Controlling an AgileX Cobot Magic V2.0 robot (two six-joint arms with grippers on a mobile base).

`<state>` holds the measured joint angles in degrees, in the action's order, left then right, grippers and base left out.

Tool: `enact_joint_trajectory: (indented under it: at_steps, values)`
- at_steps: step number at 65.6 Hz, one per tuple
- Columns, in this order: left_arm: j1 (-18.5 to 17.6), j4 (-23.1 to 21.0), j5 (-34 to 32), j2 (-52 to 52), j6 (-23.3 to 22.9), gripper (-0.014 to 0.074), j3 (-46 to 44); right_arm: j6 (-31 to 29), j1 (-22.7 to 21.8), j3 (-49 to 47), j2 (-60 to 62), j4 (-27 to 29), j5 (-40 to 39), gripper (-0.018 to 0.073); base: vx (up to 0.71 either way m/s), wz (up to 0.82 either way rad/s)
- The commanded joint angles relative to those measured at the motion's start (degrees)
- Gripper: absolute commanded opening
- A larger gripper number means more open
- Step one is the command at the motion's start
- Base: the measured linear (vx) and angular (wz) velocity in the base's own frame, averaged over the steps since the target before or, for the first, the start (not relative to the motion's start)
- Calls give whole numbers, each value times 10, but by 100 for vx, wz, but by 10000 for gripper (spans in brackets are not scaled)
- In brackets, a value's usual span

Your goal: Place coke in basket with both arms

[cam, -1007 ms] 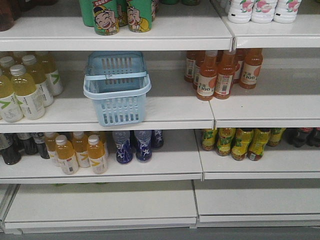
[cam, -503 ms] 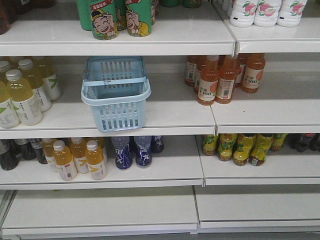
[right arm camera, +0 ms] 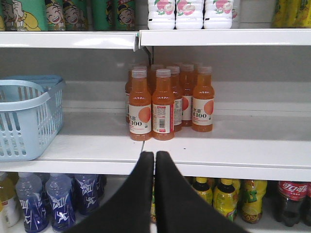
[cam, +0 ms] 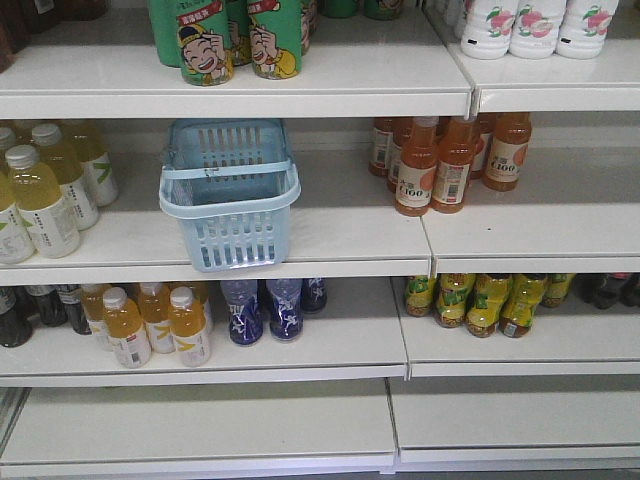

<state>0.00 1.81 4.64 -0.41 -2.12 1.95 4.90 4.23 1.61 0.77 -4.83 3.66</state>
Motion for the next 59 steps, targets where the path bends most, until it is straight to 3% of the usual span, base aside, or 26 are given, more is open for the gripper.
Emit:
enact_joint_trajectory:
  at_steps: [1, 55, 59]
  values:
    - [-1, -4, -40, -11, -4, -6, -1, -1, -2, 6, 9, -3, -41, -9, 0, 0]
    - [-1, -4, -41, -11, -4, -6, -1, -1, -2, 6, 9, -3, -41, -9, 0, 0]
    - [-1, 13, -58, -11, 15, -6, -1, -1, -2, 6, 9, -3, -41, -9, 0, 0]
